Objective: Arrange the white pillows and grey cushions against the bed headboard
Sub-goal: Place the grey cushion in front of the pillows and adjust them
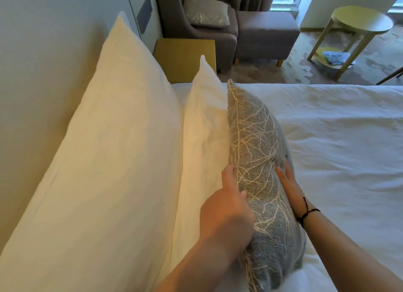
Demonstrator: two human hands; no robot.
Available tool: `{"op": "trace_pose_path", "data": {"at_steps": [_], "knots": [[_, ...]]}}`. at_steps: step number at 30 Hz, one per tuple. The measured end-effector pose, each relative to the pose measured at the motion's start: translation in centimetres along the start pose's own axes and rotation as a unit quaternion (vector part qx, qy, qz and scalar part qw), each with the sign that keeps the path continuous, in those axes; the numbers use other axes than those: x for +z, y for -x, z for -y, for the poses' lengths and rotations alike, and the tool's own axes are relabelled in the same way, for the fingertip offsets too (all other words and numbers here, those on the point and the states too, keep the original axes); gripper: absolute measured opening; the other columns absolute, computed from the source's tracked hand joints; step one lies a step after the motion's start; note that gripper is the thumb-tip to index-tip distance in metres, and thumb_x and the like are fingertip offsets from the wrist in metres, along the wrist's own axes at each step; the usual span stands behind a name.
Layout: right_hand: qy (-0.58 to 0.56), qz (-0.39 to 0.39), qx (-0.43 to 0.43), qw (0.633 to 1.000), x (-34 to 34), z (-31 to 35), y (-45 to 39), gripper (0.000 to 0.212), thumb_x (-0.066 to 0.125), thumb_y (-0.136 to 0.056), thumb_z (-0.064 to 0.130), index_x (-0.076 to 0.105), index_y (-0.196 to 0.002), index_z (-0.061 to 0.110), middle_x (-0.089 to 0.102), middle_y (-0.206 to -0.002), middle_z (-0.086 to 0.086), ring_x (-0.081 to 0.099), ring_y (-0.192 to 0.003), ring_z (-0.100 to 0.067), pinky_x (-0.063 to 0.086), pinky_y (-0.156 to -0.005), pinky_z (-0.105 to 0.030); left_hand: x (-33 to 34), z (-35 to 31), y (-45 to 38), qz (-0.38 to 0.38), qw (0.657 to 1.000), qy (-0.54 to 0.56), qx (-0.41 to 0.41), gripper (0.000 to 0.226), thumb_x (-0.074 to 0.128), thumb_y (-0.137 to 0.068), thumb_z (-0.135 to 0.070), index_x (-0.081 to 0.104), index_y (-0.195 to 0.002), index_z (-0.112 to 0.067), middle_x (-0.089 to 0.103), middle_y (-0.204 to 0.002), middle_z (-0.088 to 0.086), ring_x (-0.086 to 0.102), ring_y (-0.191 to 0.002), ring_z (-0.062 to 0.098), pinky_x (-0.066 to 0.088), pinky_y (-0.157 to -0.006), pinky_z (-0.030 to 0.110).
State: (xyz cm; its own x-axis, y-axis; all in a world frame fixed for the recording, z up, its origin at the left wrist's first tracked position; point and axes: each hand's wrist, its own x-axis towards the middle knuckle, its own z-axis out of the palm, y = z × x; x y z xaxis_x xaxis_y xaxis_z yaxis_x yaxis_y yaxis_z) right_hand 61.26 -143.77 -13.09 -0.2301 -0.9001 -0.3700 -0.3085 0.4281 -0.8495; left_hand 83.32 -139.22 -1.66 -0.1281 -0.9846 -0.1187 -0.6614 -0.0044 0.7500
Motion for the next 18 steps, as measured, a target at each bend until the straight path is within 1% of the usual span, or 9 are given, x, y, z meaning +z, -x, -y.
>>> {"op": "trace_pose_path", "data": {"at_steps": [4, 6, 7, 9, 10, 12, 15, 17, 18], "knots": [[-0.024, 0.005, -0.009, 1.0, 3.5, 1.4, -1.0, 0.08, 0.038, -0.08, 0.079, 0.009, -0.149, 0.051, 0.02, -0.16, 0.006, 0.025, -0.144, -0.025, 0.022, -0.114, -0.062, -2.6, 1.1, -0.2, -0.02, 0.999, 0.013, 0.028, 0.057, 0.048, -0.098, -0.028, 0.02, -0.148, -0.032, 0.048, -0.057, -0.009, 0.049, -0.051, 0.01, 0.03, -0.049, 0.027], [-0.074, 0.023, 0.015, 0.997, 4.8, 2.7, -0.7, 0.099, 0.042, -0.068, 0.089, 0.015, -0.151, 0.042, 0.028, -0.158, 0.0, 0.03, -0.141, -0.026, 0.025, -0.113, -0.059, -4.2, 1.0, 0.2, -0.034, 0.998, 0.019, 0.058, 0.058, 0.05, -0.097, -0.026, 0.022, -0.148, -0.033, 0.045, -0.053, -0.007, 0.048, -0.05, 0.012, 0.031, -0.048, 0.029], [-0.095, 0.033, 0.027, 0.995, 5.3, 3.2, -0.4, 0.107, 0.044, -0.063, 0.092, 0.019, -0.152, 0.037, 0.032, -0.156, -0.003, 0.034, -0.139, -0.026, 0.03, -0.112, -0.053, -5.0, 0.8, 0.6, -0.038, 0.997, 0.023, 0.071, 0.059, 0.05, -0.097, -0.026, 0.022, -0.147, -0.036, 0.043, -0.052, -0.007, 0.047, -0.049, 0.013, 0.032, -0.047, 0.03], [-0.138, 0.05, 0.033, 0.989, 6.3, 3.9, 0.5, 0.111, 0.047, -0.061, 0.088, 0.027, -0.152, 0.028, 0.035, -0.154, -0.006, 0.036, -0.138, -0.023, 0.036, -0.109, -0.044, -6.4, 0.3, 1.5, -0.051, 0.994, 0.029, 0.089, 0.059, 0.048, -0.095, -0.031, 0.021, -0.146, -0.043, 0.042, -0.049, -0.005, 0.046, -0.046, 0.015, 0.031, -0.045, 0.031], [-0.163, 0.066, 0.039, 0.984, 6.5, 3.9, 0.7, 0.111, 0.049, -0.061, 0.086, 0.027, -0.152, 0.025, 0.034, -0.155, -0.006, 0.035, -0.139, -0.023, 0.033, -0.111, -0.046, -6.8, 0.2, 1.9, -0.061, 0.994, 0.029, 0.091, 0.059, 0.046, -0.093, -0.035, 0.02, -0.144, -0.048, 0.043, -0.049, -0.004, 0.047, -0.045, 0.015, 0.029, -0.044, 0.03], [-0.211, 0.085, 0.052, 0.973, 6.8, 4.2, 1.0, 0.109, 0.053, -0.062, 0.079, 0.026, -0.152, 0.022, 0.035, -0.154, -0.007, 0.035, -0.139, -0.025, 0.03, -0.114, -0.05, -6.9, 0.1, 2.1, -0.07, 0.994, 0.044, 0.076, 0.055, 0.045, -0.093, -0.04, 0.02, -0.14, -0.054, 0.049, -0.051, -0.004, 0.048, -0.044, 0.014, 0.027, -0.043, 0.029], [-0.18, 0.061, 0.037, 0.981, 6.3, 3.8, 1.1, 0.094, 0.046, -0.071, 0.07, 0.028, -0.151, 0.024, 0.04, -0.15, -0.007, 0.044, -0.131, -0.023, 0.041, -0.1, -0.036, -5.1, -0.1, 1.3, -0.021, 0.999, 0.022, 0.026, 0.05, 0.044, -0.1, -0.04, 0.016, -0.141, -0.051, 0.052, -0.054, -0.004, 0.05, -0.046, 0.013, 0.036, -0.045, 0.034], [-0.152, 0.046, 0.068, 0.985, 5.4, 3.5, 1.3, 0.098, 0.044, -0.071, 0.081, 0.028, -0.151, 0.027, 0.042, -0.148, -0.007, 0.046, -0.129, -0.027, 0.041, -0.097, -0.039, -3.9, -0.7, 1.2, 0.012, 1.0, -0.012, 0.0, 0.053, 0.041, -0.101, -0.045, 0.011, -0.144, -0.046, 0.059, -0.065, -0.006, 0.056, -0.053, 0.01, 0.048, -0.053, 0.035], [-0.139, 0.052, 0.078, 0.986, 4.8, 3.5, 1.5, 0.103, 0.043, -0.067, 0.088, 0.023, -0.152, 0.032, 0.041, -0.149, -0.007, 0.046, -0.13, -0.029, 0.04, -0.101, -0.044, -3.7, -0.9, 1.5, 0.014, 1.0, -0.019, -0.005, 0.056, 0.041, -0.1, -0.05, 0.009, -0.145, -0.046, 0.062, -0.072, -0.008, 0.059, -0.058, 0.009, 0.052, -0.058, 0.036]]}}
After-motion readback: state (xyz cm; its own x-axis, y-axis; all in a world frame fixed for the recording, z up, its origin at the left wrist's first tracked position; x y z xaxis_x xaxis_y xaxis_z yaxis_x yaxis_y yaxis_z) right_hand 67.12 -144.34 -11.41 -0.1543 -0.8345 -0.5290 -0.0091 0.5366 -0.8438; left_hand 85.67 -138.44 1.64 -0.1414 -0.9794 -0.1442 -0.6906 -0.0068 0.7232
